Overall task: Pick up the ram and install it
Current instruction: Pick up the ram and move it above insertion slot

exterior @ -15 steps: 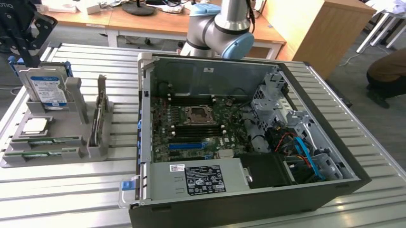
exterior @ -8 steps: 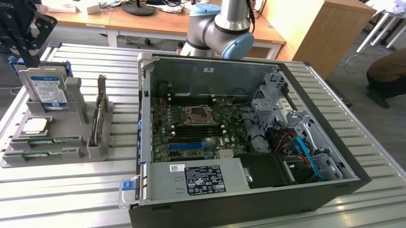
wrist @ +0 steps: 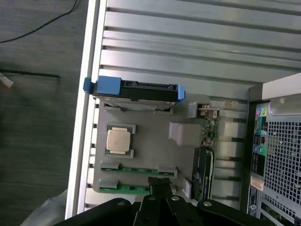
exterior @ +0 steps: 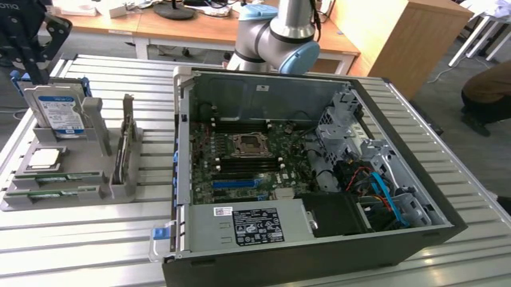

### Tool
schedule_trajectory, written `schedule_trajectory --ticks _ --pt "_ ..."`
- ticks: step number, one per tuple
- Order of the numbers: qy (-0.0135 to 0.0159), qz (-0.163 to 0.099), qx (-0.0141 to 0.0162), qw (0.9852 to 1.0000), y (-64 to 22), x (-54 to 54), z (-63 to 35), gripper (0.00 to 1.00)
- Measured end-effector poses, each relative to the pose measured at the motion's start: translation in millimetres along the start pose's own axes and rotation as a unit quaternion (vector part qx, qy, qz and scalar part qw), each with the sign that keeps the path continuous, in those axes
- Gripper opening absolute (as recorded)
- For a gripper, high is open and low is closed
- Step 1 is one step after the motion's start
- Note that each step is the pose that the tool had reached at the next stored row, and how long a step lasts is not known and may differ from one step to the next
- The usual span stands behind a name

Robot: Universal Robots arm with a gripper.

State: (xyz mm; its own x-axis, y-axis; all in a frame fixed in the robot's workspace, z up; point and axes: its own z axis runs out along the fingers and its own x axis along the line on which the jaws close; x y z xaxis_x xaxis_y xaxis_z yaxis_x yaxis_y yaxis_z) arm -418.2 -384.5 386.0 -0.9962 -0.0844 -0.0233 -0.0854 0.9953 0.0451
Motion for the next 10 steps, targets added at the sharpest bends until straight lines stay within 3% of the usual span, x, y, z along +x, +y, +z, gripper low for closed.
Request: schedule_trajectory --ticks 5,10 --pt "0.0021 -0.046 -0.0011 0.9990 0.0 0.0 0.0 0.11" --pt "0.0041 -0.091 -0.0021 0.9958 0.0 0.0 0.1 0.11"
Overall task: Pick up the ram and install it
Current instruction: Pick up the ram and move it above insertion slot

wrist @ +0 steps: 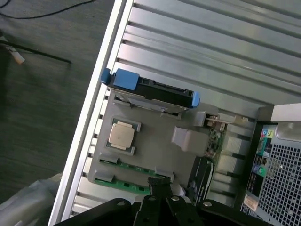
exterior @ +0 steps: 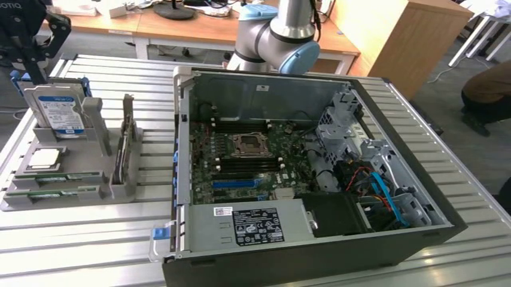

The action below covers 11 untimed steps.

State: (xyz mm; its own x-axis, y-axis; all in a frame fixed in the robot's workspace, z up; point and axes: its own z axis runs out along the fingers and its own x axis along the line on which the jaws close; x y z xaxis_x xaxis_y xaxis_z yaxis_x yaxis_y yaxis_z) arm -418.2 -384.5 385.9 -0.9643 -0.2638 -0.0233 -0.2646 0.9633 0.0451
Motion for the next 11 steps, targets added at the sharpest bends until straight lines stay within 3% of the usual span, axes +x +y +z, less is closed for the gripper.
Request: schedule_trajectory --ticks 6,11 --pt "0.0025 -0.054 -0.0012 0.9985 0.0 0.0 0.1 0.11" --pt "0.0045 -0.099 -0.0023 0.9950 0.0 0.0 0.2 0.11"
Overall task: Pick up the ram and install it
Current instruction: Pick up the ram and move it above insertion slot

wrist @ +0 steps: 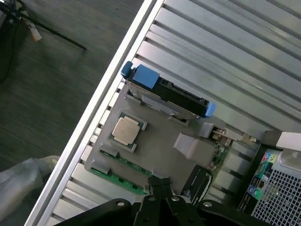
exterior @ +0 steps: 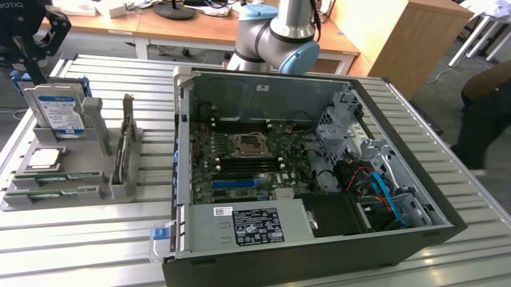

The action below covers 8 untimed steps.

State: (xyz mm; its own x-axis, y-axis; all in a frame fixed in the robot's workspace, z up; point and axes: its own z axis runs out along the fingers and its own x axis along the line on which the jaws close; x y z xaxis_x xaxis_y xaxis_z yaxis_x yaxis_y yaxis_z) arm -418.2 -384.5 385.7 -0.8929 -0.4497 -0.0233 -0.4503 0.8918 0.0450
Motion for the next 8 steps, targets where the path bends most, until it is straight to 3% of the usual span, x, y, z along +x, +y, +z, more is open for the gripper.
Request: schedule_trajectory --ticks 4,8 --pt "0.0016 -0.036 -0.0008 0.9993 0.0 0.0 0.1 0.11" --pt "0.0033 -0.072 -0.0017 0.9974 0.0 0.0 0.2 0.11"
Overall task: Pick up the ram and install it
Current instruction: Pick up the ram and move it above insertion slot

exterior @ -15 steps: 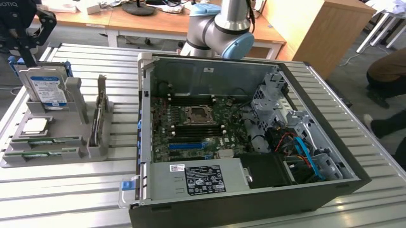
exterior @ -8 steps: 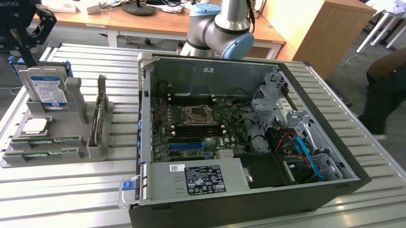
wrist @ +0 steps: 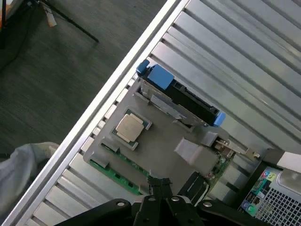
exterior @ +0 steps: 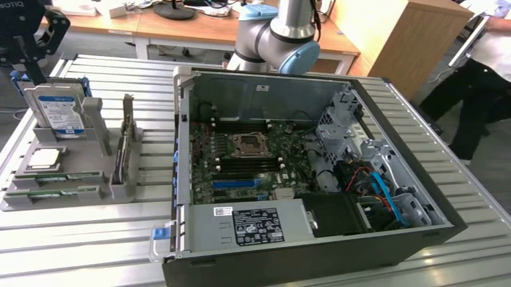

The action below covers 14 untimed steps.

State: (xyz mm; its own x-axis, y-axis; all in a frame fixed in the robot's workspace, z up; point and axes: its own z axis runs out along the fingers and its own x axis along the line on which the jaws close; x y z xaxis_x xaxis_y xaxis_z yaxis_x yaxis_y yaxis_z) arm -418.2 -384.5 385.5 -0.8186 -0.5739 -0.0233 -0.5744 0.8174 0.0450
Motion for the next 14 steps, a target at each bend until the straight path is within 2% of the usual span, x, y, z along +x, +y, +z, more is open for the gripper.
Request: schedule_trajectory --ticks 3,7,11,14 --pt "0.0012 -0.028 -0.0006 0.9996 0.0 0.0 0.1 0.11" --pt "0.0029 -0.064 -0.0015 0.9980 0.0 0.0 0.2 0.11" --pt "0.0045 -0.100 -0.0023 0.9950 0.0 0.0 0.4 0.11" --pt "0.0057 -0.127 -0.0030 0.9919 0.0 0.0 0.5 0.11"
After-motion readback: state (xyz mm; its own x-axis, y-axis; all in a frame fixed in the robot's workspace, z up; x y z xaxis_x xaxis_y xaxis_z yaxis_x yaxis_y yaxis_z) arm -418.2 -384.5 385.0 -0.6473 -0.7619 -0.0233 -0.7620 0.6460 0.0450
